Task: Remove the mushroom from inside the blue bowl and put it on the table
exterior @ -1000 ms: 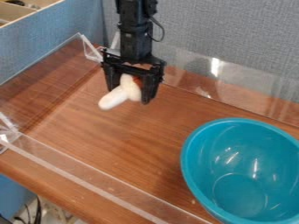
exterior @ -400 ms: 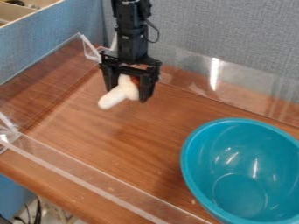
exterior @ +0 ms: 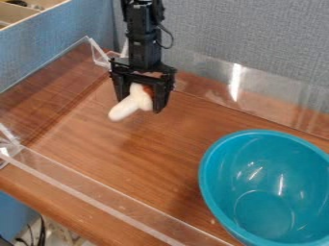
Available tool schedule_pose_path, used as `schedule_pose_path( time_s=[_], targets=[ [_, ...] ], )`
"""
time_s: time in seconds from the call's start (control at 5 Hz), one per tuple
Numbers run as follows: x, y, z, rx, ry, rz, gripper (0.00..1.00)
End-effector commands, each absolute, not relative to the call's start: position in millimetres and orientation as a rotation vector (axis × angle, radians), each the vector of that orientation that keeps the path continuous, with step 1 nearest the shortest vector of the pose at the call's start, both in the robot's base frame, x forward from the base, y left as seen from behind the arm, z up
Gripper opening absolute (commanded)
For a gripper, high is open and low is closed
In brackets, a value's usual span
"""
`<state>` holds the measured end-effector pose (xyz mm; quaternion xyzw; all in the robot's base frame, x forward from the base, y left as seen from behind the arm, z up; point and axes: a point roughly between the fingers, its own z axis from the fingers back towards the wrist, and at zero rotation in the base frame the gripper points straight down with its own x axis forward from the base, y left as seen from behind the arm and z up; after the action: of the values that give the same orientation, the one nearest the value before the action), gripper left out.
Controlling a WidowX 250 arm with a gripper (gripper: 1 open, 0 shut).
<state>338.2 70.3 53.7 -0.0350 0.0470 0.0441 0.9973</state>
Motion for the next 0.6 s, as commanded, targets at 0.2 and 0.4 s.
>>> schedule_pose_path(
  time_s=[0.2,0.4],
  targets=[
    [349.5,80.2,67.7,-0.071,0.022,0.115,1.00],
    [348.3,80.7,64.6,-0.078,0.025,0.120,1.00]
  ],
)
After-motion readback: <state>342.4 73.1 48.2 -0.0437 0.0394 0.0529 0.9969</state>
